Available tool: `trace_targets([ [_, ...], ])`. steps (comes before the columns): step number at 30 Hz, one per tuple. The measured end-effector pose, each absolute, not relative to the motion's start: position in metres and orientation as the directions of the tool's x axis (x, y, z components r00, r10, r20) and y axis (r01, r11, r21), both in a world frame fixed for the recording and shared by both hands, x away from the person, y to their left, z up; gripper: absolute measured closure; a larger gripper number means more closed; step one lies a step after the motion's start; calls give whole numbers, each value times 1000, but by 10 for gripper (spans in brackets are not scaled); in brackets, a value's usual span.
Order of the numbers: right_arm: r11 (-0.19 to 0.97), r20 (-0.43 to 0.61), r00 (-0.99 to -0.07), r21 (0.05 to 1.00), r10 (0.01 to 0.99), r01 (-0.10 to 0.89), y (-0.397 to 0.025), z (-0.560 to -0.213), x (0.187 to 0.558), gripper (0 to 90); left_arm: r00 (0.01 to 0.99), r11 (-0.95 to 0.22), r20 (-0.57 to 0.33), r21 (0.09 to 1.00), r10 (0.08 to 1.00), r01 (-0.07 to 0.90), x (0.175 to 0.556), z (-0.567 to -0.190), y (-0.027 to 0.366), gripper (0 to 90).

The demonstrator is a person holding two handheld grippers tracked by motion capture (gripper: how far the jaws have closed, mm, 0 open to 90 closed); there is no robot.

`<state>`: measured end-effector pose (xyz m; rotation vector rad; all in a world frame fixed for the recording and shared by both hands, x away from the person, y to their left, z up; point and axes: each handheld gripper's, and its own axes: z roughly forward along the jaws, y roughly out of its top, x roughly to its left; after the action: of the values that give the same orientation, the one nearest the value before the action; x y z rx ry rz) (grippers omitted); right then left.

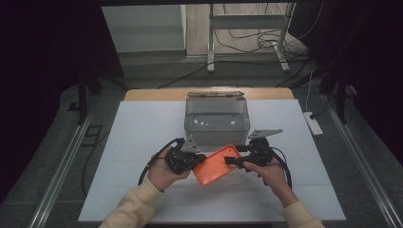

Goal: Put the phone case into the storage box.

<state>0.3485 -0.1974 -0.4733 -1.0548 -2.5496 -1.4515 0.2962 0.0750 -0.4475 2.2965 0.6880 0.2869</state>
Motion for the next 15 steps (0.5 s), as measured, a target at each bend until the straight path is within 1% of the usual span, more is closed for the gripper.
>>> trace_targets([
  [1,338,335,-771,753,542,564,-197,-473,348,217,833,-605,8,691,553,395,296,-448,75,885],
  [5,323,378,-761,739,527,591,-198,-475,350,294,831,-602,12,696,555,392,295,-448,75,884],
  [7,322,386,-760,736,523,596,-198,-475,350,309,831,-602,14,697,556,391,295,-447,75,884],
  [8,318,406,-753,726,518,610,-199,-476,350,351,830,-599,14,700,557,390,295,-447,75,884],
  [9,318,406,-753,726,518,610,-199,-476,350,351,830,-599,14,700,557,390,295,-447,75,884],
  [10,318,416,-755,723,507,613,-199,-476,351,394,832,-603,16,696,555,389,296,-447,76,884],
  [13,328,406,-760,724,507,606,-198,-476,350,418,834,-609,17,691,552,390,296,-448,76,882],
  [14,336,398,-765,725,507,601,-199,-475,350,440,834,-611,20,689,552,389,296,-448,76,881],
  [15,345,388,-766,723,513,598,-200,-475,349,497,835,-610,14,690,550,390,297,-449,76,880],
])
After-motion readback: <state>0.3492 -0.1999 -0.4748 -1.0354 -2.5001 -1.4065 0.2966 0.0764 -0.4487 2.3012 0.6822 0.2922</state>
